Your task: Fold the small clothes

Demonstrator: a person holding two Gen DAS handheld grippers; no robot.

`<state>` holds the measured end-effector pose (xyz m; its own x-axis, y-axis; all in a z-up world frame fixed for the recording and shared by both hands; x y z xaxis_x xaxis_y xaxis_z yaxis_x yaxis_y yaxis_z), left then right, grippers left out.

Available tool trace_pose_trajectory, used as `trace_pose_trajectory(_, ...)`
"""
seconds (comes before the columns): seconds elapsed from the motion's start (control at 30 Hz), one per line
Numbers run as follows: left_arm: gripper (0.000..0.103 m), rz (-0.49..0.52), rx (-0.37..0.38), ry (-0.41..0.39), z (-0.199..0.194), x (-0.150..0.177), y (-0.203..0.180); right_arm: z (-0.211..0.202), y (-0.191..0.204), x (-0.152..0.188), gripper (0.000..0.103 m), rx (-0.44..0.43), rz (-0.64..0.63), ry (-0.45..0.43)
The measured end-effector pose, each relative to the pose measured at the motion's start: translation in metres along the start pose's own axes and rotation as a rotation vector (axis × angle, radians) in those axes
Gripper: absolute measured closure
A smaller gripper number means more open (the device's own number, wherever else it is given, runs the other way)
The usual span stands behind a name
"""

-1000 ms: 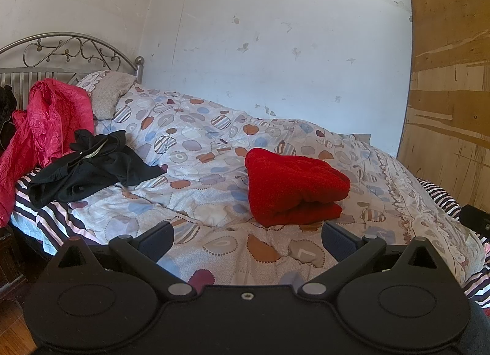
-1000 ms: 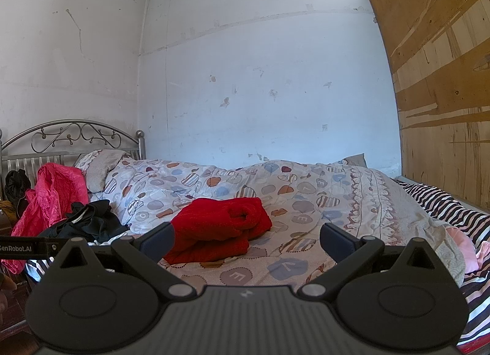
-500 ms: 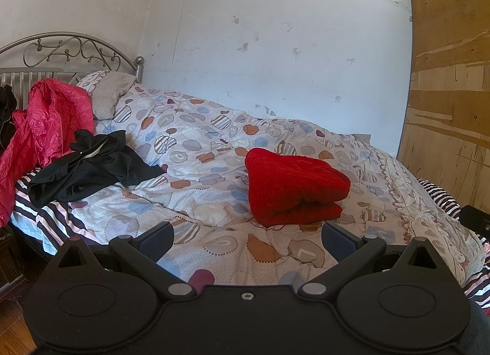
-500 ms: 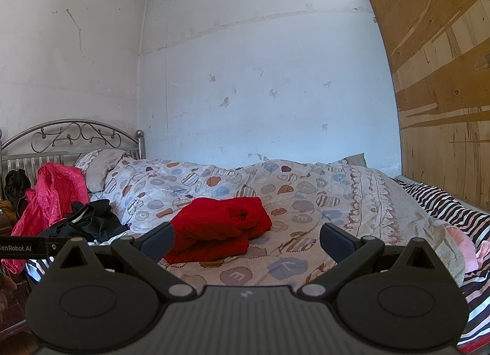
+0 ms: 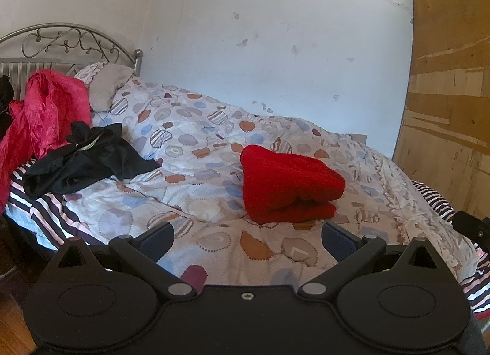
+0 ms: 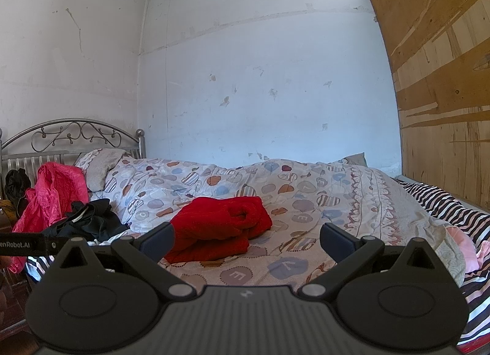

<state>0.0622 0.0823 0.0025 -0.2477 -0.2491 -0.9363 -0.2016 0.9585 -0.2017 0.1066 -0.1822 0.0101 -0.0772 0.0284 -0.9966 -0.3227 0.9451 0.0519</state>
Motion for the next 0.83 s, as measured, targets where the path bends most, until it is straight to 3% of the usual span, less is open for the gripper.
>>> trace_pose_trajectory(0.83,0.001,0.022,-0.006,-0.002,0.0005,-0.0006,-0.0011,-0.0005,-0.0003,0.0073,0.0,0.004,0.003,0.007)
Point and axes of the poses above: each gripper's, at about its wrist camera, not at the fingertips, and z roughly the way its jaws point, y to its left, x to its underside, the point moved 6 cm from there along z, roughly the way its jaws point, and after that the axes turned 2 degrees about -z, right-handed, at the moved point
